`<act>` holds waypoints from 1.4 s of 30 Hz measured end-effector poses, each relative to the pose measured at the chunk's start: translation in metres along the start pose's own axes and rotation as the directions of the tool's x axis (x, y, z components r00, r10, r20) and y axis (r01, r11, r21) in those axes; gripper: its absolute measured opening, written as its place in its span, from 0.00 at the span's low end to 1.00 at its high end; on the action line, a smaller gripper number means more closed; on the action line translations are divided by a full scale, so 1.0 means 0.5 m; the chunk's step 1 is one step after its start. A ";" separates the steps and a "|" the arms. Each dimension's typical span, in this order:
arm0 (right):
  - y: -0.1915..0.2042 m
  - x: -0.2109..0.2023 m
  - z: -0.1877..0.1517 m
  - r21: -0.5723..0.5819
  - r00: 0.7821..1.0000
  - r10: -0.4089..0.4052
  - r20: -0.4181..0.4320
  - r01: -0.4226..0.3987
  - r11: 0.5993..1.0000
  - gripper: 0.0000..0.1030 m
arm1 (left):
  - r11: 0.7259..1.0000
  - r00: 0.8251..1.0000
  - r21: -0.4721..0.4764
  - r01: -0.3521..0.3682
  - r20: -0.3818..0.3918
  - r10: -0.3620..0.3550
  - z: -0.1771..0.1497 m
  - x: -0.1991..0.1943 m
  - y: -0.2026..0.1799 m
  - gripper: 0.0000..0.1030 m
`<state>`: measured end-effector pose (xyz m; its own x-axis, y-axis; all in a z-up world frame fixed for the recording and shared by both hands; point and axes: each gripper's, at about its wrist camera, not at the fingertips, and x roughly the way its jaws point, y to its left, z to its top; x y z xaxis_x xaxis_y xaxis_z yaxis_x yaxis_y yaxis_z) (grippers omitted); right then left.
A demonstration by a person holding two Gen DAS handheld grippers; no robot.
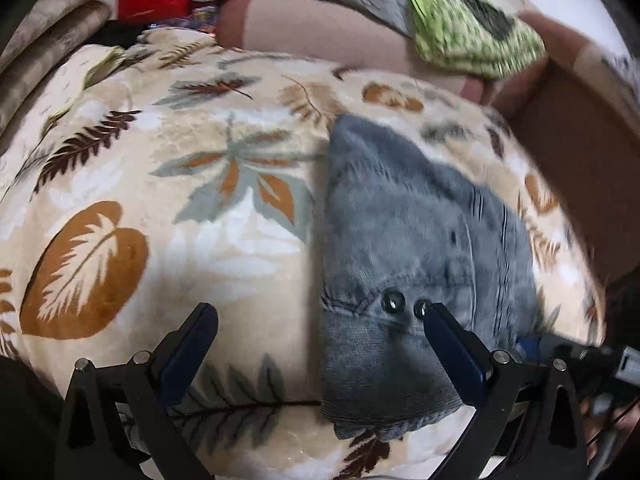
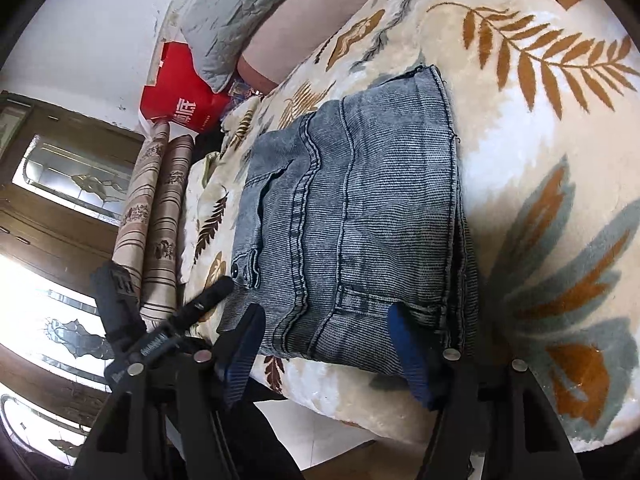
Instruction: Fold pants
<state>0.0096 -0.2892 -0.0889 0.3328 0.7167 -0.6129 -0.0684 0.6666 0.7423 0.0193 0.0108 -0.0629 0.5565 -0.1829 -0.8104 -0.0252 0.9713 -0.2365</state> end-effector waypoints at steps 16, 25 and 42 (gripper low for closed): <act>-0.047 -0.042 0.114 0.049 0.996 -0.065 -0.064 0.068 0.996 0.68 | 0.979 0.976 -0.113 0.170 -0.120 -0.184 0.088 0.090 0.038 0.99; -0.071 0.011 0.143 0.104 0.987 -0.099 -0.124 0.112 0.988 0.70 | 0.982 0.966 -0.054 0.181 -0.178 -0.188 0.104 0.144 -0.001 0.99; -0.023 0.038 0.154 0.061 0.980 -0.131 -0.152 0.142 0.988 0.65 | 0.957 0.920 -0.001 0.290 -0.274 -0.280 0.091 0.148 -0.029 0.60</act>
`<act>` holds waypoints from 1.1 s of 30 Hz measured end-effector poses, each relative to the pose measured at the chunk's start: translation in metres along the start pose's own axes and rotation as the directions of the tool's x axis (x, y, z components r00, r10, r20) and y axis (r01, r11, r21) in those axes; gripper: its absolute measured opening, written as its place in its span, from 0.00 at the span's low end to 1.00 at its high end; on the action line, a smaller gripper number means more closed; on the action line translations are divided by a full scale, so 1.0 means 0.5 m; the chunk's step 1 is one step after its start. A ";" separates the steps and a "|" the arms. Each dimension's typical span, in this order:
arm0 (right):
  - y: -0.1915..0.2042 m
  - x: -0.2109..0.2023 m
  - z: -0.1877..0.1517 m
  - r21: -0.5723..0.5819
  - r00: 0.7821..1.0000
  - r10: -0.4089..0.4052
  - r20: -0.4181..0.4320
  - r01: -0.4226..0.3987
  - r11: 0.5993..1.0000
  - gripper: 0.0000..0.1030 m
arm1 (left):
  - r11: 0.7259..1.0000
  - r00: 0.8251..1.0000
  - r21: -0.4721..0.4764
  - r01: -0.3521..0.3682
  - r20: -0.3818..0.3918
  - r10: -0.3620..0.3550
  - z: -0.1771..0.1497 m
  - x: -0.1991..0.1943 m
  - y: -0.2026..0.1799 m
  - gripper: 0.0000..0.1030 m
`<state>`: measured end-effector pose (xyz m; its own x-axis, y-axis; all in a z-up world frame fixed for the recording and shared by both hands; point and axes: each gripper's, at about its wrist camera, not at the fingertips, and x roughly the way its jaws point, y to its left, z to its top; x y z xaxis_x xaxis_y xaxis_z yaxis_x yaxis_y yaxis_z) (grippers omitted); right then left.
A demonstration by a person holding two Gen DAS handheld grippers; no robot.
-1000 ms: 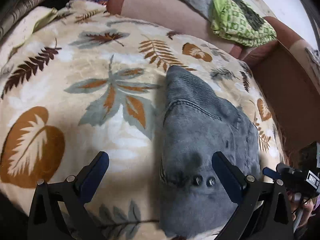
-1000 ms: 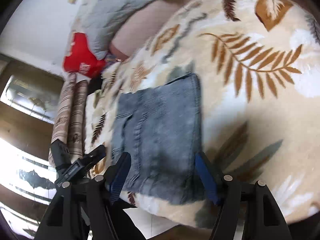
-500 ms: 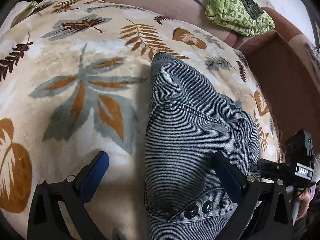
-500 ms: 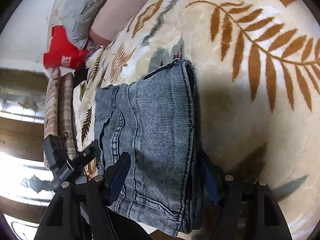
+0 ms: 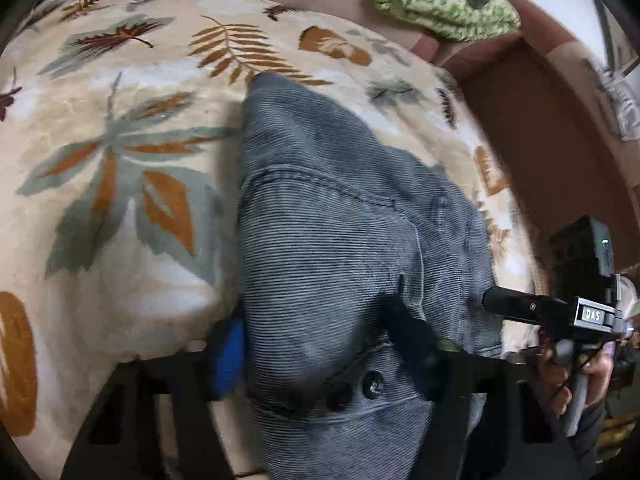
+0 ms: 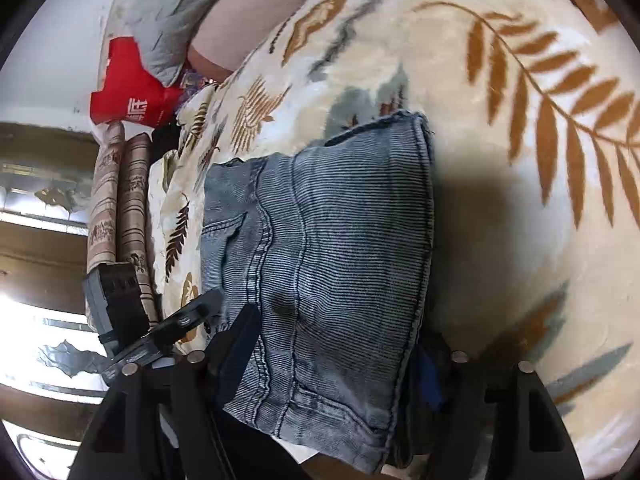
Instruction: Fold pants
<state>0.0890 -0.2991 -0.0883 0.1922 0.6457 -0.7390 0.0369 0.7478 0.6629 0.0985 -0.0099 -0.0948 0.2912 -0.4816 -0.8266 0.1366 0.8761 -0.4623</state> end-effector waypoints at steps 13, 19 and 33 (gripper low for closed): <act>0.023 0.010 -0.013 -0.081 0.996 -0.074 0.041 0.077 0.994 0.29 | 0.989 0.990 0.087 -0.124 0.076 0.117 -0.012 -0.024 -0.042 0.27; 0.056 -0.026 -0.022 -0.117 0.994 -0.061 0.090 0.071 0.991 0.26 | 0.975 0.979 0.146 -0.169 0.142 0.149 -0.019 -0.074 -0.076 0.22; 0.232 -0.091 0.047 -0.282 0.982 -0.014 0.189 0.068 0.957 0.25 | 0.960 0.922 0.148 -0.236 0.346 0.173 0.064 -0.240 -0.072 0.22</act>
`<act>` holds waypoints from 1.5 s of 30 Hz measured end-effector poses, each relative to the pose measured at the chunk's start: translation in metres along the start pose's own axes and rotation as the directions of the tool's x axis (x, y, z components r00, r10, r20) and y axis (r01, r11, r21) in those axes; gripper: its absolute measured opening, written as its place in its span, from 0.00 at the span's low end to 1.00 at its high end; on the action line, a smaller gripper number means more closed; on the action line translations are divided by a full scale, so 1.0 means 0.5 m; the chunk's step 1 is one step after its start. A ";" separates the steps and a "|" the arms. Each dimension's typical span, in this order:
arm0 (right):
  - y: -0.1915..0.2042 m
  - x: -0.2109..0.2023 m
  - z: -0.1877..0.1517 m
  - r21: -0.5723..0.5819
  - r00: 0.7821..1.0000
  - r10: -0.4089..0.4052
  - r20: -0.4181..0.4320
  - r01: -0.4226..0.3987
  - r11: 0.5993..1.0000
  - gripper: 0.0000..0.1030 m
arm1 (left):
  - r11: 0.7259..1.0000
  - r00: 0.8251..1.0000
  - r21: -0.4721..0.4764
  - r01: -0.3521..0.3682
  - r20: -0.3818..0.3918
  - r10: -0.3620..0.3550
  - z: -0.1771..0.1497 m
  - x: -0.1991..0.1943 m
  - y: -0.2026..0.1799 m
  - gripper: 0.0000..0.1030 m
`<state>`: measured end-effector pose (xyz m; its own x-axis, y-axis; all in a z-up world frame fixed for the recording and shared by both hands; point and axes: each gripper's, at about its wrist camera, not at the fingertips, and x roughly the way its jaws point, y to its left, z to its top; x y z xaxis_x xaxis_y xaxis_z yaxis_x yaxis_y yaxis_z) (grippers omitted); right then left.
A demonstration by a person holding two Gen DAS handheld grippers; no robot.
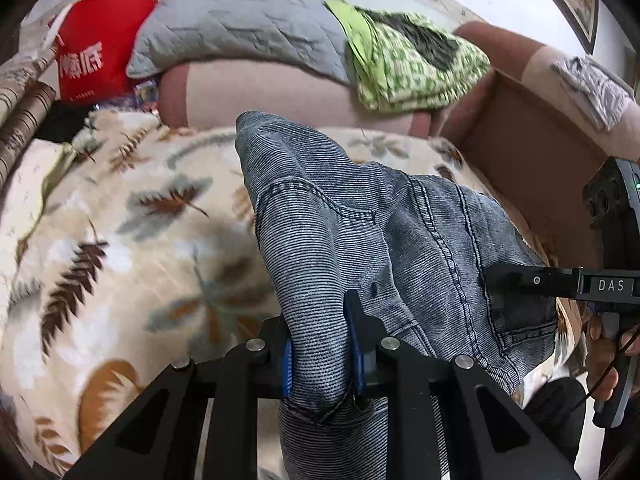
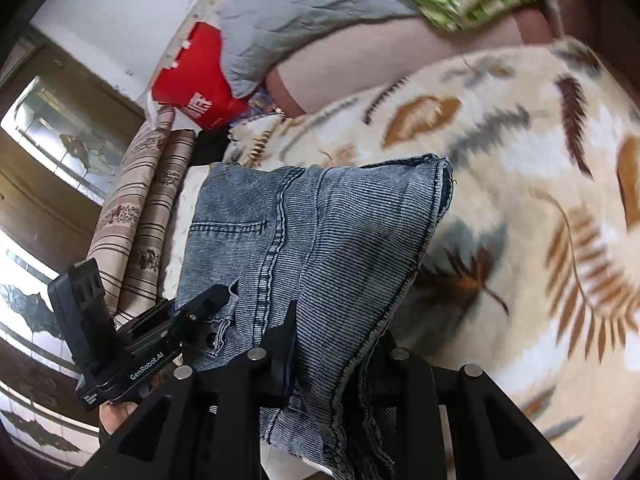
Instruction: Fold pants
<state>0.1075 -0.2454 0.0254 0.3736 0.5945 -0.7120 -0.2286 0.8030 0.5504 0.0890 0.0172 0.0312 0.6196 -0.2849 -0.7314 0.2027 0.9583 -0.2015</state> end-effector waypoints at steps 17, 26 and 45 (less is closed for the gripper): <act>0.027 0.189 0.135 -0.045 0.999 0.012 -0.049 -0.014 0.999 0.25 | 0.997 0.999 -0.051 -0.050 -0.010 0.050 0.050 0.116 0.139 0.24; -0.091 0.314 0.068 0.055 0.983 -0.119 -0.142 0.128 0.990 0.58 | 0.976 0.979 -0.136 -0.172 -0.136 0.154 -0.024 0.202 0.197 0.82; 0.047 0.216 0.034 -0.202 0.942 -0.335 -0.027 0.323 0.925 0.66 | 0.952 0.953 -0.051 -0.302 -0.010 0.302 -0.067 0.085 0.131 0.90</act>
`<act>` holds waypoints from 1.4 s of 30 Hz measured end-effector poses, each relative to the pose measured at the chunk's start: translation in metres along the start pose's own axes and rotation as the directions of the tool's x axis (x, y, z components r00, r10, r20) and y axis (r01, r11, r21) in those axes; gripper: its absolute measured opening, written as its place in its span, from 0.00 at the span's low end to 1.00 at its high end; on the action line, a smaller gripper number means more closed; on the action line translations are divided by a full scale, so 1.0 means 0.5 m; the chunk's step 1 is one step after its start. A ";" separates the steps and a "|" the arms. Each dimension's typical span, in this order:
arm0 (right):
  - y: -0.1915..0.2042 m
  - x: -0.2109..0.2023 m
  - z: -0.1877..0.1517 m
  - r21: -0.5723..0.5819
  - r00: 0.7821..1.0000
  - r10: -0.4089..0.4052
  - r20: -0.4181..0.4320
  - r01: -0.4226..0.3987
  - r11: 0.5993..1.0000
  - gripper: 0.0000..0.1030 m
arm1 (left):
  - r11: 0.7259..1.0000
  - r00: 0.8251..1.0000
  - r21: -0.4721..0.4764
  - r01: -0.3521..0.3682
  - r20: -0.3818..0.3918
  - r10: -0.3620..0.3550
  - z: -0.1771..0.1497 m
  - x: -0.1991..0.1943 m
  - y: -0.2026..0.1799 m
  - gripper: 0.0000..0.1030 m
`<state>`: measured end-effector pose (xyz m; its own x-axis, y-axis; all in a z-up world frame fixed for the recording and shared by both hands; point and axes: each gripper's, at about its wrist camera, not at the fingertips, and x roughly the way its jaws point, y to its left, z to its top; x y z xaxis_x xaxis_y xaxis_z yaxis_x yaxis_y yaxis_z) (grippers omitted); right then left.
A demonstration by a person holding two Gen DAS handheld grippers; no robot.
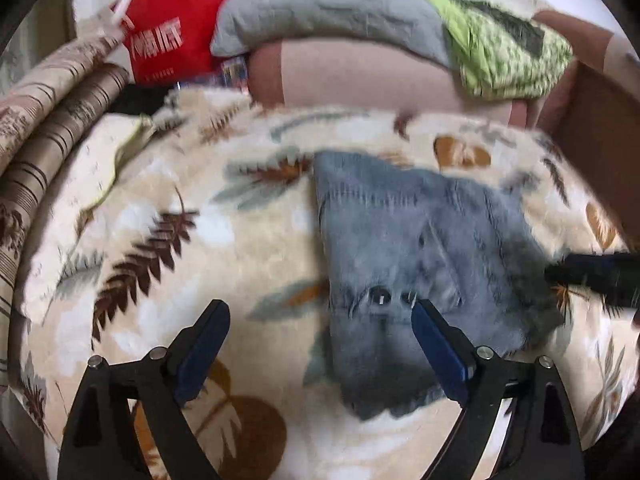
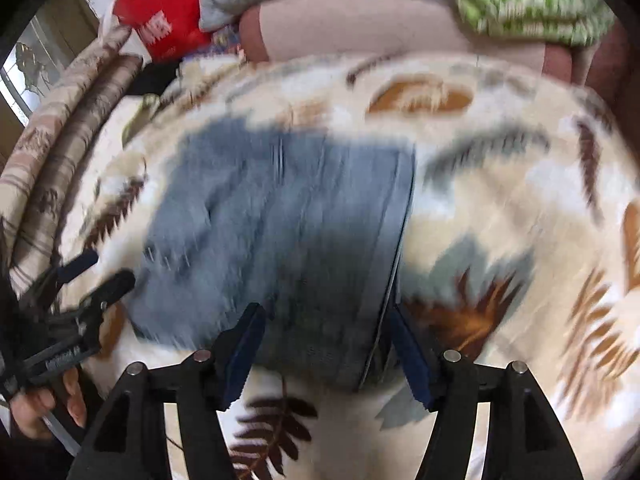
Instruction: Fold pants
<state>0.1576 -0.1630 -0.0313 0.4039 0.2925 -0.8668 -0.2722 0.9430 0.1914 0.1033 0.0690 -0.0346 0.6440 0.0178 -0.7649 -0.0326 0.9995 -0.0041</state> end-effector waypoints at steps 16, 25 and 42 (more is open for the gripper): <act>-0.089 0.195 0.184 0.406 0.889 0.454 0.055 -0.436 0.803 0.61 | 0.999 0.991 -0.034 0.039 -0.130 -0.043 -0.023 0.095 0.004 0.93; -0.018 0.143 0.046 0.328 0.909 0.416 -0.025 -0.386 0.862 0.72 | 0.997 0.991 -0.056 0.046 -0.123 -0.053 -0.029 0.096 0.007 0.93; 0.023 -0.111 -0.152 -0.008 0.987 -0.096 0.126 0.097 0.995 1.00 | 0.997 0.997 -0.003 0.081 0.006 -0.081 -0.046 -0.086 -0.066 0.98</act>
<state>0.0658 -0.1803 -0.0160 0.5353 0.2186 -0.8159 -0.2383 0.9658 0.1025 0.0590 0.0346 -0.0165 0.6488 -0.0631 -0.7583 0.0178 0.9975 -0.0678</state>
